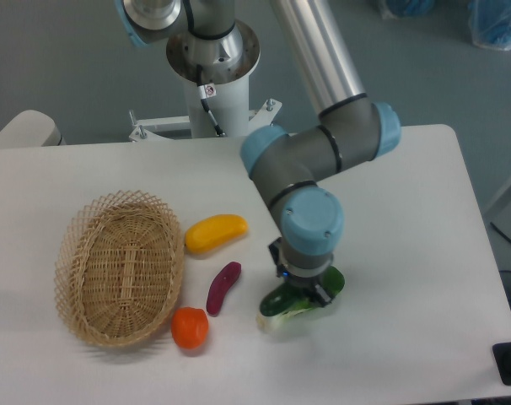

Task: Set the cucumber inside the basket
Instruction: 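Carry the cucumber over the wicker basket, then lower the cucumber into the basket and open the gripper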

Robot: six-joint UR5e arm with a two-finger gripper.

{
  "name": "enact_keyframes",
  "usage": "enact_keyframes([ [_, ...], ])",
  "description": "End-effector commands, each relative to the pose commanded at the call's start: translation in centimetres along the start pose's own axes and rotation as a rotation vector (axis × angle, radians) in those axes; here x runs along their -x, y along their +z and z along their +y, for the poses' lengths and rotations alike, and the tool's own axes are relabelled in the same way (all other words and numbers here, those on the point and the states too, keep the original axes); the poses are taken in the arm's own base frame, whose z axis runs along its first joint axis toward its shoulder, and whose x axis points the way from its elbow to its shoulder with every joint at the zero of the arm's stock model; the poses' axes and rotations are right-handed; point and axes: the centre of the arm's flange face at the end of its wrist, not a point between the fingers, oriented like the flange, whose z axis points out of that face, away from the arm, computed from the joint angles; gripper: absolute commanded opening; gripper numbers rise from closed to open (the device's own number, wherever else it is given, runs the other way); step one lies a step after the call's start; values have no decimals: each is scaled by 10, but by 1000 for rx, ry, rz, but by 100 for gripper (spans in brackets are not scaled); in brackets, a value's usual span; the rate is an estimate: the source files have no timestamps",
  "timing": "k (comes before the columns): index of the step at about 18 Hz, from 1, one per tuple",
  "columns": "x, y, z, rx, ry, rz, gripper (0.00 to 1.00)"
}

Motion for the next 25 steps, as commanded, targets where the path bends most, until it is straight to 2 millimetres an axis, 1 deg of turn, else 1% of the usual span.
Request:
enact_keyframes([
  [2, -24, -6, -17, -12, -11, 2, 10],
  [6, -76, -13, -47, -19, 45, 10, 10],
  [8, -100, -5, -56, -33, 71, 42, 10],
  [9, -111, -3, -59, -35, 83, 49, 10],
  [10, -122, -6, -66, -36, 101, 47, 10],
  [12, -143, -8, -82, -47, 104, 55, 10],
  [14, -167, -3, -104, -43, 104, 57, 10],
  [15, -175, 3, -114, -36, 107, 64, 10],
  [17, -179, 20, -123, -16, 87, 80, 10],
  [20, -184, 28, -134, -22, 86, 75, 10],
  [23, -186, 41, -142, -16, 38, 81, 11],
  [25, -189, 47, -149, -16, 41, 79, 12],
])
